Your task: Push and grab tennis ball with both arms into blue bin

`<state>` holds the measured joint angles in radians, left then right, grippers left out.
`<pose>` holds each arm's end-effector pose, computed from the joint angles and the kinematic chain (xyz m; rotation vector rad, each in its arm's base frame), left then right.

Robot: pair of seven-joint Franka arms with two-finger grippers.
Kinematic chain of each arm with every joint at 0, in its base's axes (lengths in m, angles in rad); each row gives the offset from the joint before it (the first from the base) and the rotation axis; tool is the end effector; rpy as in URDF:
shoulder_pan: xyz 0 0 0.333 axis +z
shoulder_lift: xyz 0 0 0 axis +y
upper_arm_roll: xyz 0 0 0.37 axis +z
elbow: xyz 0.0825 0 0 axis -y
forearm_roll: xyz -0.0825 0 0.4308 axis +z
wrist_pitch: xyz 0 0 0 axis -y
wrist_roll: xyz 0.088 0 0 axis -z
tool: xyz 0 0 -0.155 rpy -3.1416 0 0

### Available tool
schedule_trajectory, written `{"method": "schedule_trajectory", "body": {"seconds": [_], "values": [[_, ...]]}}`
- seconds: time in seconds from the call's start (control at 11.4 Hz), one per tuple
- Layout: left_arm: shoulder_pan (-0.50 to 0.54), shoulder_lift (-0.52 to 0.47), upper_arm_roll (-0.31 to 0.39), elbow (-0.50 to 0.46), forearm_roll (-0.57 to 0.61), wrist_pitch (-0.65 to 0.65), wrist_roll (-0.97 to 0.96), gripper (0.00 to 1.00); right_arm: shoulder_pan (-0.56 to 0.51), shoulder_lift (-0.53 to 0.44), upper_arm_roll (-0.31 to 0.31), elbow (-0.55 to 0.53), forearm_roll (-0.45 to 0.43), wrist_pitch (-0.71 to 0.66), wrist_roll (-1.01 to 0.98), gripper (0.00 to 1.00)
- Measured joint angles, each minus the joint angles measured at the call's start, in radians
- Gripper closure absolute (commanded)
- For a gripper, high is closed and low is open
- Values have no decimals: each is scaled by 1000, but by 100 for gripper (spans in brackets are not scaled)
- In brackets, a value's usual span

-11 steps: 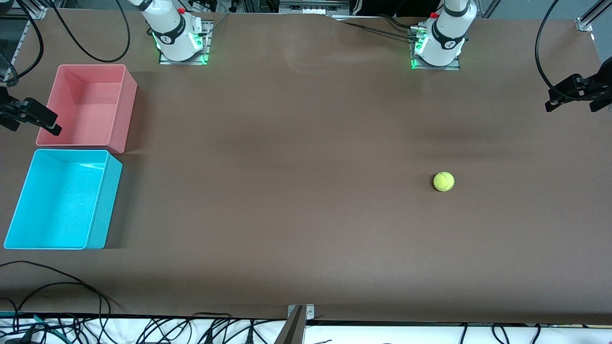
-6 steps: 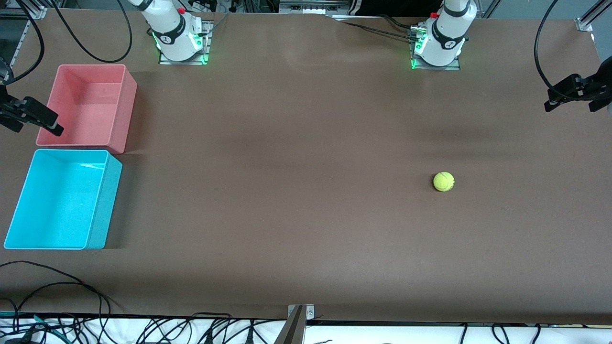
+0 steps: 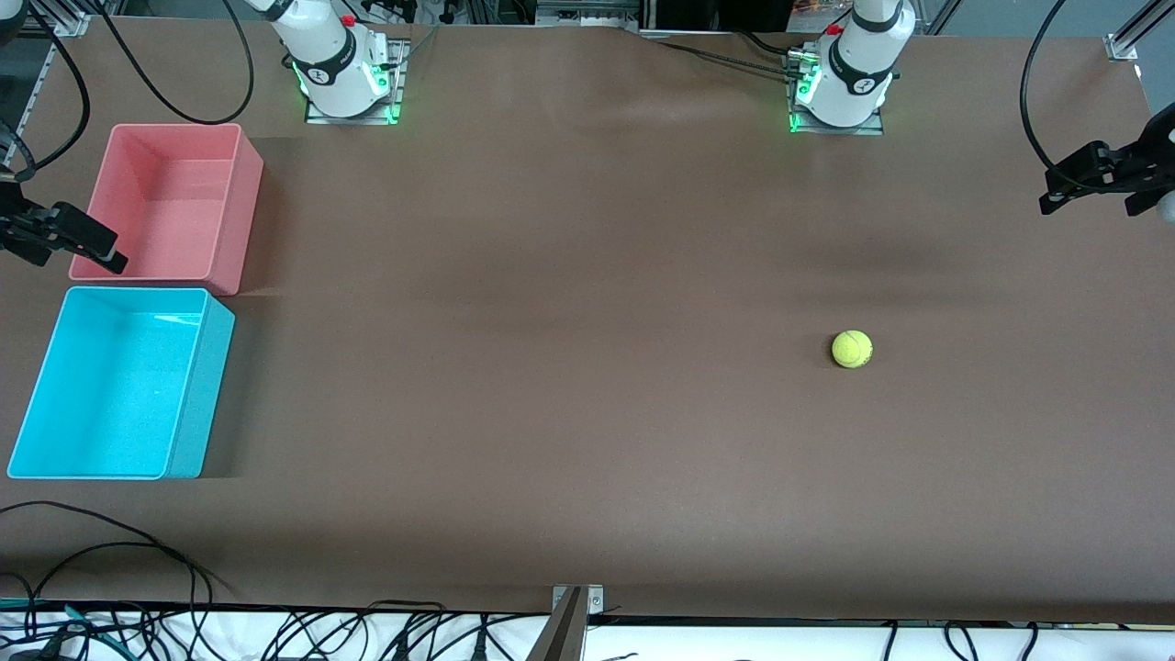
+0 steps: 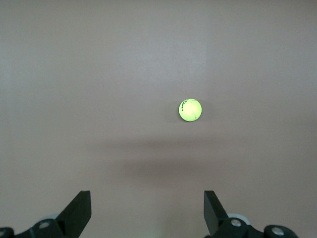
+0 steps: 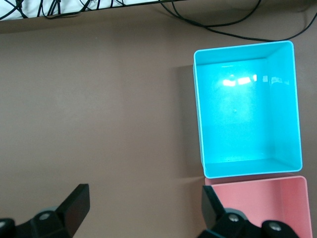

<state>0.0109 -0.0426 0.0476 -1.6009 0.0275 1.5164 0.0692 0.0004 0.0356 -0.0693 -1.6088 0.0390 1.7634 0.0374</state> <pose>0.5766 0.0388 0.6355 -3.1181 0.0154 0.0678 0.6360 -0.0379 0.6071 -3.0969 0.1725 -0.1858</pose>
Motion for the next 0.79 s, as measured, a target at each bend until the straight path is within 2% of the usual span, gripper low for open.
{"method": "schedule_trajectory", "body": {"seconds": [0.79], "values": [[0,0,0,0,0,0,0,0,0,3,0,1,0,24,0,0]]}}
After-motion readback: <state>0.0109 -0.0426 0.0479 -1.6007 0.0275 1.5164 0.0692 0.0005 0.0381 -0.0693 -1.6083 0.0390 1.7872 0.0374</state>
